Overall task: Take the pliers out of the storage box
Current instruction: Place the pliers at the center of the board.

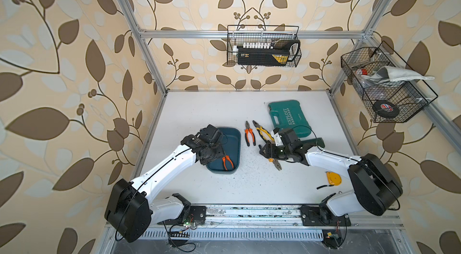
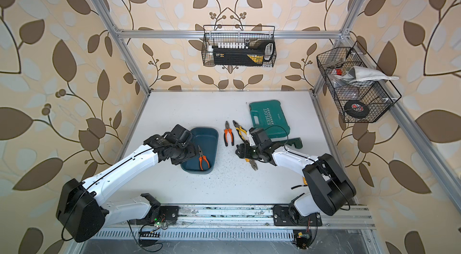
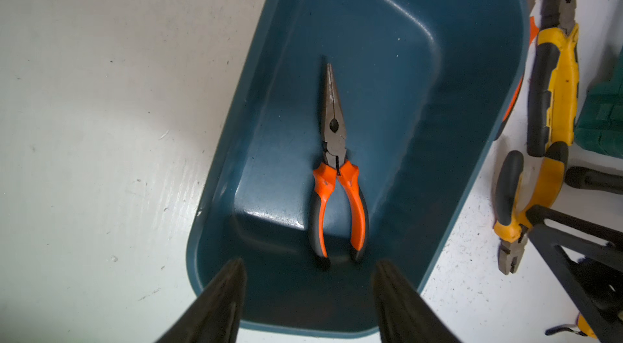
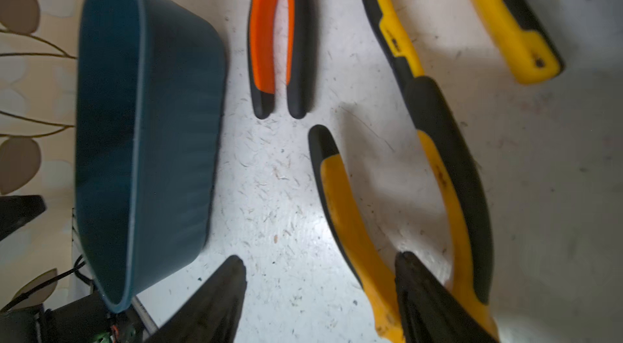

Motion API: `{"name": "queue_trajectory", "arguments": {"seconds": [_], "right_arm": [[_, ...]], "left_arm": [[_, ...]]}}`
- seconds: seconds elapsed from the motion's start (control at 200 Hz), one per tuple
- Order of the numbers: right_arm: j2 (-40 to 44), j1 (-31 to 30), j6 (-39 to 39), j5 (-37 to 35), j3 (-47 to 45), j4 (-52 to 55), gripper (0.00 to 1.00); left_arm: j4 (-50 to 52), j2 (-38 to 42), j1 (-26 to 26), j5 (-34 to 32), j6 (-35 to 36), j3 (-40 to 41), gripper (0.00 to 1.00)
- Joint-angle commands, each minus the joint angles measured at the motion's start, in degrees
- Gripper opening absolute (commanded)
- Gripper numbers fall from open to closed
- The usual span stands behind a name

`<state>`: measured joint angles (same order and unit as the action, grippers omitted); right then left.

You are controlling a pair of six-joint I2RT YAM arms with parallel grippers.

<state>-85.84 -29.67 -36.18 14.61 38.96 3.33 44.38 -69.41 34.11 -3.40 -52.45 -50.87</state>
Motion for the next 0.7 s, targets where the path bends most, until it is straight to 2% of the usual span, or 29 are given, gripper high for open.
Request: {"name": "queue_trajectory", "arguments": {"seconds": [0.0,0.255,0.4,0.481,0.696], "right_arm": [[-0.32,-0.11,-0.16,-3.32,0.15,-0.49,0.72],[0.67,-0.12,0.23,-3.22,1.07,0.68,0.72],[-0.02,0.0,0.99,-8.49,3.13,5.32,0.73],[-1.78,0.17,1.2,-8.89,4.16,6.2,0.73],[-0.31,-0.27,-0.46,-4.37,2.95,2.34,0.72]], "left_arm": [[0.09,0.45,-0.27,-0.23,0.77,-0.13,0.64],[-0.09,1.3,-0.27,0.06,0.5,1.21,0.65],[0.0,0.94,-0.26,0.17,0.49,1.21,0.65],[-0.08,0.85,-0.25,0.25,0.59,1.17,0.65],[0.0,0.57,-0.27,0.45,0.77,0.77,0.65]]}}
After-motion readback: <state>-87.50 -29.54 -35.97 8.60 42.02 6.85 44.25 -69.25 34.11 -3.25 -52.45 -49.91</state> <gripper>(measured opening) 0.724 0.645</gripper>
